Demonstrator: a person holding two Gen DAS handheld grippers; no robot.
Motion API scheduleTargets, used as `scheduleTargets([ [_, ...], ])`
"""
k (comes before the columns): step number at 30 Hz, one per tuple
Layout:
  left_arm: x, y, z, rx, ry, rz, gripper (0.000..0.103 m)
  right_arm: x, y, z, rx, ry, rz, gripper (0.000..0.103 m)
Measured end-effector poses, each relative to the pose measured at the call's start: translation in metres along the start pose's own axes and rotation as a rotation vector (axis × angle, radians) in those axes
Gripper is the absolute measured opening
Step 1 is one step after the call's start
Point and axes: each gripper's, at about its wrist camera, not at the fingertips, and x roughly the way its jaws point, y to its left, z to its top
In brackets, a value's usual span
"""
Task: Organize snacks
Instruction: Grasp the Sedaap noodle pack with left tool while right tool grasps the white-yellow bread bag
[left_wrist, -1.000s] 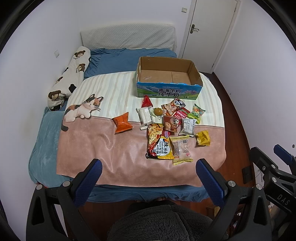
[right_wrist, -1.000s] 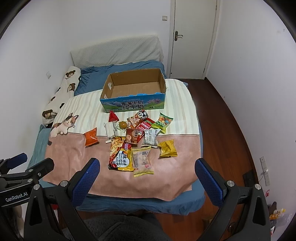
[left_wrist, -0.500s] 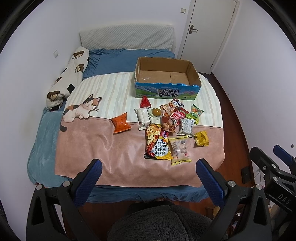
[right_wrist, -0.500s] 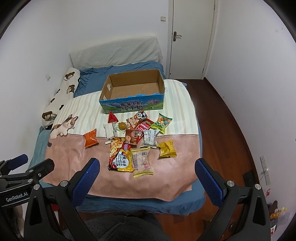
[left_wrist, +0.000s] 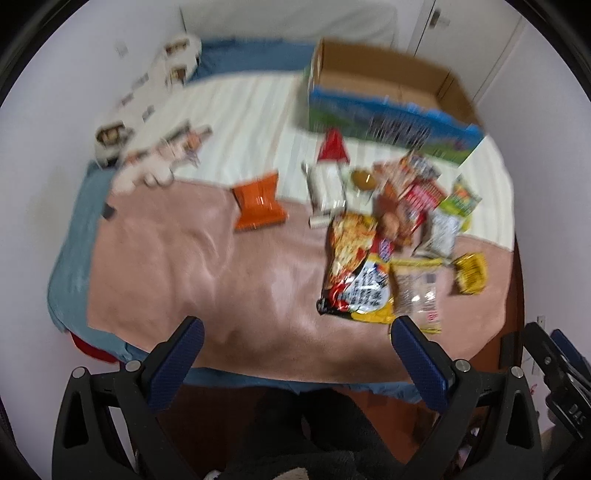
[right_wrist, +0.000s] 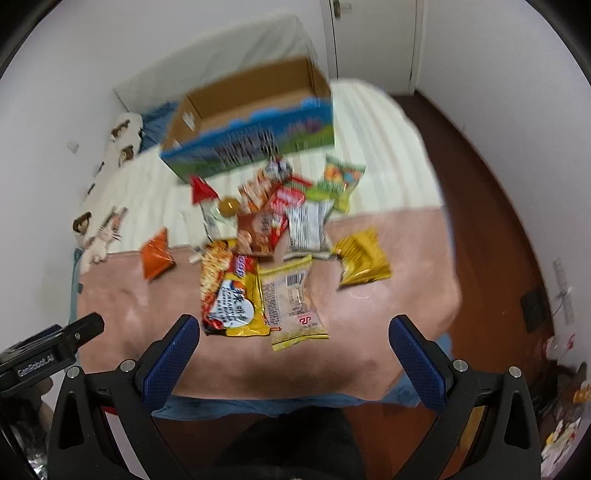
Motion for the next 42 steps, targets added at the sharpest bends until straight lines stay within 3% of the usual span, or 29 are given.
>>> scheduleTargets([
  [4,0.059,-0.007,0.015,0.019,0.101,-0.004,0.103,0.079,-0.008,0.002,0.012,0.079,-0.001,0.103],
  [9,0.128,-0.025,0.041,0.025,0.23,-0.076,0.102,0.166,-0.01,0.002,0.018,0.174,0.017,0.102],
  [13,0.172,-0.048,0.056,0.057,0.296,-0.109,0.102,0.205,-0.001,-0.005,-0.015,0.226,0.007,0.101],
  [17,0.211,-0.074,0.054,0.123,0.368,-0.096,0.102,0.23,0.005,-0.015,-0.064,0.25,-0.022,0.085],
  [19,0.224,-0.084,0.05,0.15,0.387,-0.095,0.102,0.232,0.007,-0.018,-0.088,0.224,-0.044,0.073],
  [23,0.234,-0.092,0.04,0.17,0.348,-0.093,0.085,0.233,-0.001,-0.02,-0.068,0.214,-0.058,0.057],
  [25,0.229,-0.09,0.035,0.163,0.331,-0.102,0.084,0.23,-0.011,-0.019,-0.036,0.219,-0.07,0.056],
  [31,0.213,-0.053,0.001,0.133,0.295,-0.047,0.084,0.23,-0.035,-0.015,0.091,0.266,-0.005,0.058],
  [34,0.219,-0.04,-0.011,0.098,0.308,-0.076,0.085,0.241,-0.039,-0.012,0.121,0.291,0.019,0.07],
  [42,0.256,-0.043,-0.024,0.087,0.303,-0.097,0.086,0.264,-0.029,-0.006,0.143,0.304,-0.062,0.07],
])
